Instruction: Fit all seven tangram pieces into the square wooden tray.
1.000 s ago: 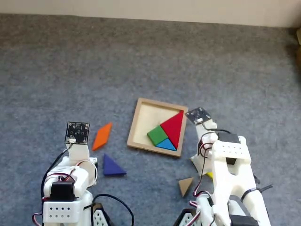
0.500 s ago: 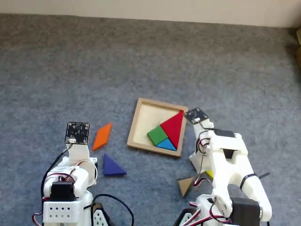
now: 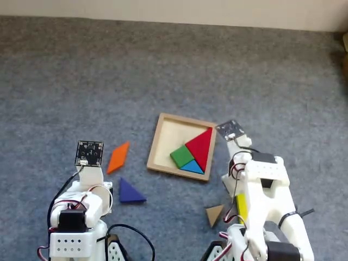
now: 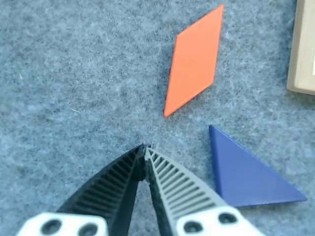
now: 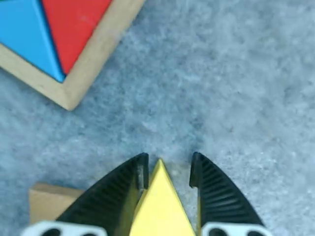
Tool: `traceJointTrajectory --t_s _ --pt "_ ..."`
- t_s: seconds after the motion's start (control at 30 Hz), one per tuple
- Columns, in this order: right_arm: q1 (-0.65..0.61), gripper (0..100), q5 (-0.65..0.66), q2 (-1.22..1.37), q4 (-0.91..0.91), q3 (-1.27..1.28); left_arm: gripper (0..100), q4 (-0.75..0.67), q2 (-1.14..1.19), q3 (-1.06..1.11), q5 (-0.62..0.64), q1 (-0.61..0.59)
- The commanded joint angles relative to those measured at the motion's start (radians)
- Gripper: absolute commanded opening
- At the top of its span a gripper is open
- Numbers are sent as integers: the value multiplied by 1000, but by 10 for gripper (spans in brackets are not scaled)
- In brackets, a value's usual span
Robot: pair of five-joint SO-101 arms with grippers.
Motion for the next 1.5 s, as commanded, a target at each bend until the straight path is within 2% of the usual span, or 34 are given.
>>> traceJointTrajectory --t_s 0.0,0.07,0.2,0.57,0.8,0.93,1.1,1.2,1.47 --pt "1 134 -103 -50 -50 -16 7 3 -42 19 8 -13" --pt "22 134 -166 -53 -79 -16 7 3 -42 19 8 -13" --pt "77 134 -195 -54 -61 -64 7 3 -42 19 8 -13" --pt "150 135 -193 -54 325 -225 7 3 -42 19 8 -13" --pt "153 131 -180 -54 427 -225 7 3 -42 19 8 -13" --pt "225 128 -2 -54 469 -223 7 3 -42 19 8 -13" --pt "371 36 192 -47 470 -223 7 3 -42 19 8 -13" --pt "421 21 304 -44 476 -208 7 3 -42 19 8 -13" --pt "410 21 468 -44 466 -18 7 3 -42 19 8 -13"
